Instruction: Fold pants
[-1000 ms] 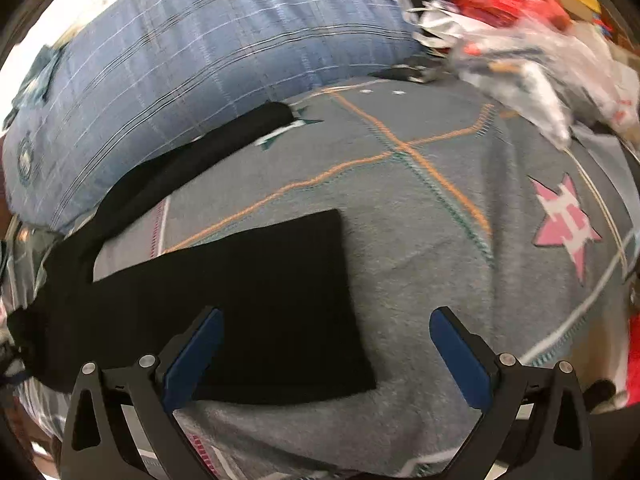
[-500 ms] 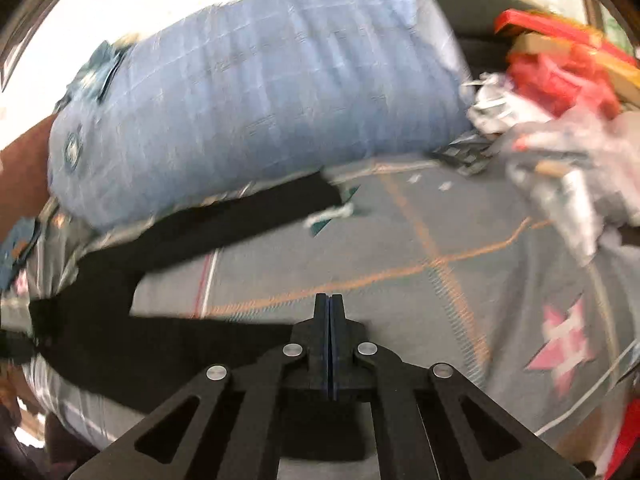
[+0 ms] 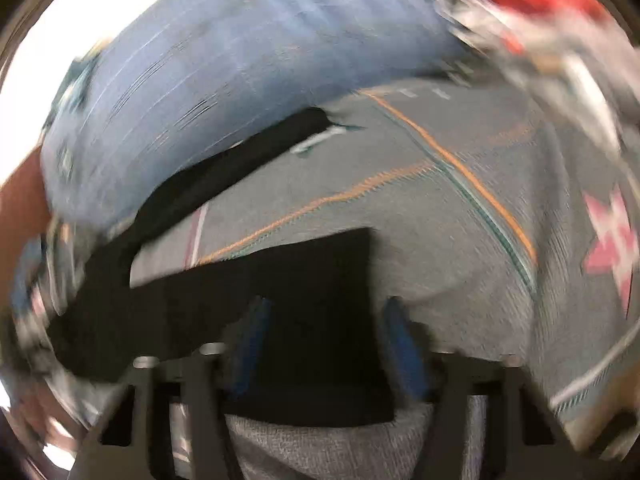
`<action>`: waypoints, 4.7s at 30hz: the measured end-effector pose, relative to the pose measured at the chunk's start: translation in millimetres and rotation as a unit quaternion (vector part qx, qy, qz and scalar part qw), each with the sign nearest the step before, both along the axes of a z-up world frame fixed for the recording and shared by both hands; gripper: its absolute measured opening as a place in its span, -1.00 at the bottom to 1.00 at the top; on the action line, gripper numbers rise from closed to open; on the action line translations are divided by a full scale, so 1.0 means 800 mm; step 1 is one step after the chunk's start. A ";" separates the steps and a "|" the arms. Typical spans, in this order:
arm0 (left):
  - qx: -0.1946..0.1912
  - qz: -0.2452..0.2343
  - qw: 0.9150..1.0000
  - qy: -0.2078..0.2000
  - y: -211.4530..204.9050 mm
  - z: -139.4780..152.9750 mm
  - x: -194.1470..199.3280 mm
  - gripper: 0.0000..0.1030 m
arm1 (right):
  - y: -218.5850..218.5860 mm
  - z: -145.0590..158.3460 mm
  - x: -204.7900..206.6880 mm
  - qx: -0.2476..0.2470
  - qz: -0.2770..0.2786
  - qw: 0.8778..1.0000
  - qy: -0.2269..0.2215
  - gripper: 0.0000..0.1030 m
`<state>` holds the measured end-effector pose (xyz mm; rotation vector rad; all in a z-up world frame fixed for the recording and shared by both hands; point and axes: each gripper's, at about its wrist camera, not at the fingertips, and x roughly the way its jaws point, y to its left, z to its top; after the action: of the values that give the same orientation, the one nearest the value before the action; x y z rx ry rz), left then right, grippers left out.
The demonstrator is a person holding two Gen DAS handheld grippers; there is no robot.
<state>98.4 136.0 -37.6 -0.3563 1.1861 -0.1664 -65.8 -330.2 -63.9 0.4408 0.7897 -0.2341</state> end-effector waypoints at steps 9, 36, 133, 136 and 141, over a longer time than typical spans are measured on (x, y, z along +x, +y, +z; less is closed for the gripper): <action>-0.055 0.000 0.998 -0.001 -0.006 0.023 -0.009 -0.92 | -0.028 0.084 0.009 -0.094 0.019 0.995 -0.031 -0.89; 0.006 -0.042 0.999 -0.003 0.053 0.066 0.102 0.10 | -0.079 0.087 0.121 0.026 0.019 0.999 -0.020 -0.23; -0.194 -0.038 0.980 -0.032 0.009 0.127 0.083 -0.94 | -0.065 0.128 0.029 0.176 -0.006 0.968 -0.177 -0.92; -0.185 -0.040 0.982 0.005 0.017 0.075 0.042 -0.94 | -0.057 0.077 0.004 0.185 -0.020 0.975 -0.125 -0.91; -0.168 -0.030 0.983 0.073 0.024 -0.001 0.005 -0.94 | -0.064 0.017 -0.022 0.227 -0.057 0.968 -0.094 -0.91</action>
<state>102.1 155.6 -38.3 -0.6372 1.3165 -0.4004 -83.5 -381.7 -50.6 0.9287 0.6285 -0.1133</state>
